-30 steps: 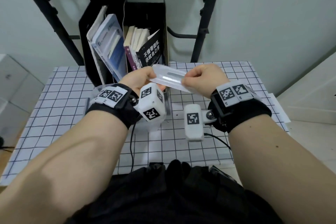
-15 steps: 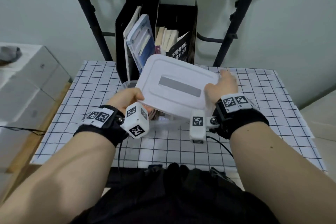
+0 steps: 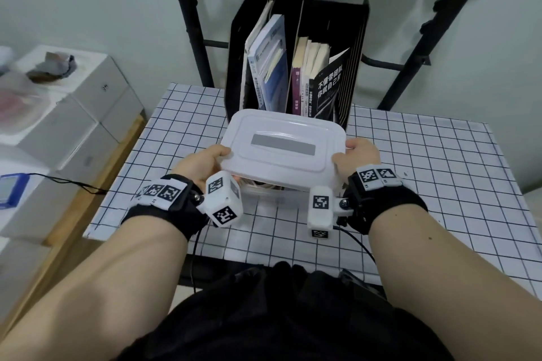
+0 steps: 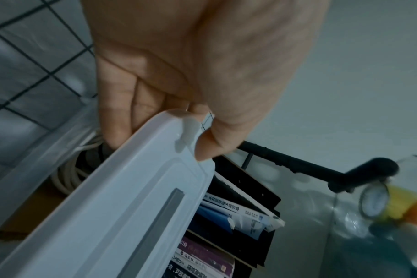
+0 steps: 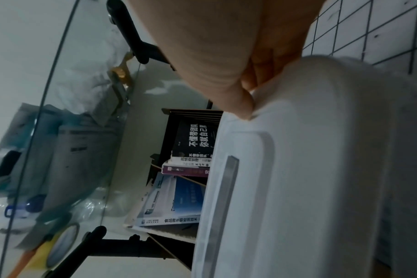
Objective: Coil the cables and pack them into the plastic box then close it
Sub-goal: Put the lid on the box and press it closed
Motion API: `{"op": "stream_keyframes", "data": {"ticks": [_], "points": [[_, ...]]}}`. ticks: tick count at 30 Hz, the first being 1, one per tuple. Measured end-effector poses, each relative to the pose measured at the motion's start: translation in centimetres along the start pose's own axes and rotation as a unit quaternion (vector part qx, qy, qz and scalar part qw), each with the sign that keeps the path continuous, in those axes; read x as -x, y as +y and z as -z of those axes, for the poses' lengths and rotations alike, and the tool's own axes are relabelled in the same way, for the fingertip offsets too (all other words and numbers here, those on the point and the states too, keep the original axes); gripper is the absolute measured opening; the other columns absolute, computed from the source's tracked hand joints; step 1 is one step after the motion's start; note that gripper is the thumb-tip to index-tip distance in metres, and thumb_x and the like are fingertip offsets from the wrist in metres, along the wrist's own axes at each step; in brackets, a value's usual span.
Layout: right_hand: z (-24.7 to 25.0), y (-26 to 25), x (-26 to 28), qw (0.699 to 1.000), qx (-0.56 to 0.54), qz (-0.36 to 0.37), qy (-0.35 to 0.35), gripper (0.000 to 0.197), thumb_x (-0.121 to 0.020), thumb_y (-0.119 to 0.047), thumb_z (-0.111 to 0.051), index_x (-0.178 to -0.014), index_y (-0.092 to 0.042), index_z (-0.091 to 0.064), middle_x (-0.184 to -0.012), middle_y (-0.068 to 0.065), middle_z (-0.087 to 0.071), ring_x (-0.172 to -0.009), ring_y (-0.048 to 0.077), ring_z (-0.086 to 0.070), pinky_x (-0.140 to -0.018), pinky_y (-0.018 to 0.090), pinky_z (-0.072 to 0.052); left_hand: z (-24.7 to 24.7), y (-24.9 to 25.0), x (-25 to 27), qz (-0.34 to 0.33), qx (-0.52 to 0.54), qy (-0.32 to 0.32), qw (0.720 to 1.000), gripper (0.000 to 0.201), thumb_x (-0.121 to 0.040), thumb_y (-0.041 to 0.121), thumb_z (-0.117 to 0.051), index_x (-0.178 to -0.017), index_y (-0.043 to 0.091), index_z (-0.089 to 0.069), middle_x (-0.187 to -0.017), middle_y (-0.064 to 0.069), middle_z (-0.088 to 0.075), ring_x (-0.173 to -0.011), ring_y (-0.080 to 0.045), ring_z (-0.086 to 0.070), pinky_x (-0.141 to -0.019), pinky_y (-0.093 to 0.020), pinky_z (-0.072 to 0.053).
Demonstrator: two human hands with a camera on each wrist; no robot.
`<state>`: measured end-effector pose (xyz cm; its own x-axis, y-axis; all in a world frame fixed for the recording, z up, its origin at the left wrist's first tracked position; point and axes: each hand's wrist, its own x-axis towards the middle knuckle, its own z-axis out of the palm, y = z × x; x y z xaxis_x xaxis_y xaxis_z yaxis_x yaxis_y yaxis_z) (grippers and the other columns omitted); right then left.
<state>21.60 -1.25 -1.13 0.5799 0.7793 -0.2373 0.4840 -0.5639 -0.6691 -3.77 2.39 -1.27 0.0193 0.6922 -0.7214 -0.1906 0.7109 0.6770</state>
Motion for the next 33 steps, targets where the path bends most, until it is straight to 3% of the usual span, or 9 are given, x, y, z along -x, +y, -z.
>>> {"op": "stream_keyframes", "data": {"ticks": [3,6,8,10,17,20,26,30,33], "points": [[-0.4,-0.3,-0.2,1.0,0.002,0.004,0.013,0.034,-0.086,-0.001,-0.053,-0.119,0.001,-0.06,-0.121,0.016,-0.063,-0.111,0.029,-0.058,-0.078,0.026,-0.042,-0.2,0.1,-0.4,-0.078,-0.021,0.03,0.996,0.023,-0.09,0.011,-0.059,-0.113,0.01,-0.057,-0.091,-0.013,-0.064,-0.077,-0.027,-0.061,-0.082,-0.045,-0.053],[-0.7,-0.3,-0.5,1.0,-0.003,0.007,0.027,0.033,-0.085,0.002,-0.051,-0.116,0.005,-0.06,-0.117,0.02,-0.064,-0.108,0.034,-0.059,-0.083,0.031,-0.044,0.3,0.1,-0.9,-0.107,-0.044,0.046,0.992,0.026,-0.084,0.011,-0.067,-0.108,0.004,-0.063,-0.091,-0.015,-0.066,-0.08,-0.028,-0.06,-0.084,-0.052,-0.052],[-1.1,-0.1,-0.9,1.0,-0.002,0.009,0.02,0.031,-0.082,0.003,-0.05,-0.11,0.006,-0.063,-0.101,0.019,-0.063,-0.091,0.034,-0.058,-0.072,0.031,-0.045,0.5,0.0,-1.3,-0.107,-0.058,0.049,0.991,0.015,-0.081,0.013,-0.071,-0.094,0.006,-0.065,-0.086,-0.015,-0.068,-0.075,-0.027,-0.061,-0.08,-0.05,-0.054],[-1.6,0.2,-1.4,1.0,0.009,0.008,0.005,0.032,-0.08,0.001,-0.05,-0.109,0.002,-0.064,-0.093,0.012,-0.059,-0.08,0.024,-0.051,-0.062,0.023,-0.039,0.5,0.0,-1.7,-0.11,-0.076,0.053,0.99,0.008,-0.081,0.01,-0.071,-0.082,0.008,-0.064,-0.079,-0.013,-0.067,-0.066,-0.025,-0.061,-0.074,-0.042,-0.055],[-2.1,0.8,-2.0,1.0,0.025,-0.01,-0.016,0.045,-0.084,-0.004,-0.054,-0.129,-0.007,-0.057,-0.129,0.008,-0.059,-0.112,0.025,-0.057,-0.078,0.021,-0.04,0.2,0.3,-3.2,-0.121,-0.125,0.072,0.982,0.02,-0.076,0.01,-0.076,-0.09,0.011,-0.061,-0.089,-0.012,-0.068,-0.075,-0.028,-0.065,-0.072,-0.041,-0.057],[-2.1,0.8,-1.9,0.999,0.033,-0.011,-0.018,0.047,-0.084,-0.005,-0.054,-0.131,-0.009,-0.055,-0.132,0.007,-0.057,-0.114,0.024,-0.056,-0.079,0.02,-0.037,0.0,0.5,-3.3,-0.121,-0.145,0.072,0.979,0.033,-0.071,0.013,-0.079,-0.1,0.01,-0.063,-0.098,-0.015,-0.07,-0.087,-0.033,-0.069,-0.08,-0.053,-0.056],[-2.1,0.8,-2.1,0.999,0.046,-0.005,-0.014,0.047,-0.085,-0.005,-0.055,-0.132,-0.009,-0.053,-0.132,0.008,-0.057,-0.117,0.025,-0.055,-0.081,0.02,-0.036,-0.5,0.6,-3.7,-0.148,-0.185,0.09,0.967,0.026,-0.072,0.011,-0.075,-0.095,0.014,-0.066,-0.097,-0.013,-0.071,-0.086,-0.031,-0.07,-0.079,-0.049,-0.057],[-2.0,0.8,-2.1,0.998,0.054,-0.009,-0.021,0.051,-0.086,-0.006,-0.054,-0.136,-0.011,-0.05,-0.134,0.007,-0.055,-0.12,0.026,-0.053,-0.091,0.026,-0.04,-0.2,0.3,-4.2,-0.152,-0.201,0.088,0.964,0.037,-0.065,0.013,-0.076,-0.101,0.011,-0.069,-0.095,-0.011,-0.072,-0.083,-0.03,-0.07,-0.077,-0.044,-0.057],[-1.9,0.8,-2.2,0.998,0.058,-0.008,-0.025,0.05,-0.086,-0.005,-0.054,-0.136,-0.011,-0.049,-0.134,0.009,-0.054,-0.119,0.027,-0.054,-0.091,0.027,-0.041,-0.2,0.3,-4.5,-0.151,-0.206,0.088,0.963,0.029,-0.07,0.009,-0.075,-0.098,0.013,-0.07,-0.093,-0.011,-0.073,-0.08,-0.027,-0.068,-0.077,-0.04,-0.057]]}}
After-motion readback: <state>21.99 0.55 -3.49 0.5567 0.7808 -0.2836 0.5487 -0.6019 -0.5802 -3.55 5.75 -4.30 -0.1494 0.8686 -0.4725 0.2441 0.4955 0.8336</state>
